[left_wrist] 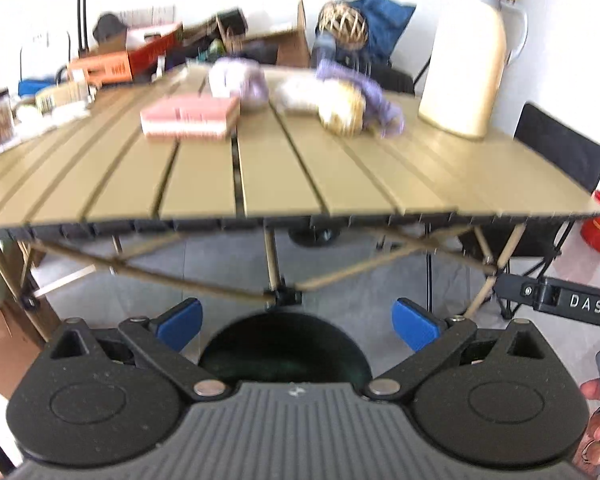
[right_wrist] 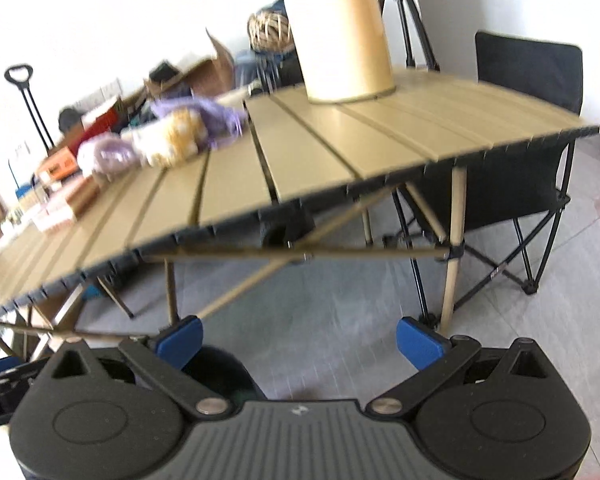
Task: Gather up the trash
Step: 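Raise both tools from the bin back up toward the table, then grasp the pink sponge with the left tool while the right tool approaches the plush toy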
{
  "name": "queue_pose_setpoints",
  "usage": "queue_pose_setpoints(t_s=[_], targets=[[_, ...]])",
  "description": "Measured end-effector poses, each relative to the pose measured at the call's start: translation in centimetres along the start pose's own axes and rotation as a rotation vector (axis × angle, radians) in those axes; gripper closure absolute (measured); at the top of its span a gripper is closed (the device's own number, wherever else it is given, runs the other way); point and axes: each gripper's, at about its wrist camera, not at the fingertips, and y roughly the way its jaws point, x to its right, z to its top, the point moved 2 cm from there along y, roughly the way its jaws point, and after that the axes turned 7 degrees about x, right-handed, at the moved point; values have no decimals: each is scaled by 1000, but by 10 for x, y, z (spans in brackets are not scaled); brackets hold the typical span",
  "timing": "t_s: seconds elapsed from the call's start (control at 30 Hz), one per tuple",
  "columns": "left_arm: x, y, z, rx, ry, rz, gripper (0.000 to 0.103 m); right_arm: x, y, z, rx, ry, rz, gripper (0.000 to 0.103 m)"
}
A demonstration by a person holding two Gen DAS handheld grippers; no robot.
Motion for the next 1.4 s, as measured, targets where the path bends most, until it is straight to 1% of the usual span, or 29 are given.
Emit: queue_pose_setpoints(t_s=[0.17, 0.37, 0.47, 0.6, 0.77, 0.87, 1.1, 1.3, 1.4], targets=[[-2, -16, 21, 85, -3, 9, 0, -9, -14, 15, 90, -8, 37, 0], [-13, -21, 44, 160, -28, 16, 0, -25, -24, 37, 181, -12, 115, 0], [-21, -20, 56, 190, -50, 26, 0, -36, -23, 46, 207, -38, 121, 0], [-30, -18, 69, 229, -57, 39, 0, -50, -18, 55, 221, -63, 122, 0], [-43, -5, 86, 258, -69, 59, 0, -69, -7, 68, 246, -106, 140, 0], [-51, 6, 94, 267, -75, 69, 0, -77, 3, 76, 259, -118, 135, 0], [-67, 38, 110, 250, -53, 94, 0, -89, 29, 98, 280, -133, 149, 0], [-81, 65, 117, 220, -70, 102, 0, -103, 55, 116, 285, -150, 157, 0], [-84, 82, 122, 193, -44, 96, 0, -109, 69, 122, 275, -148, 158, 0]])
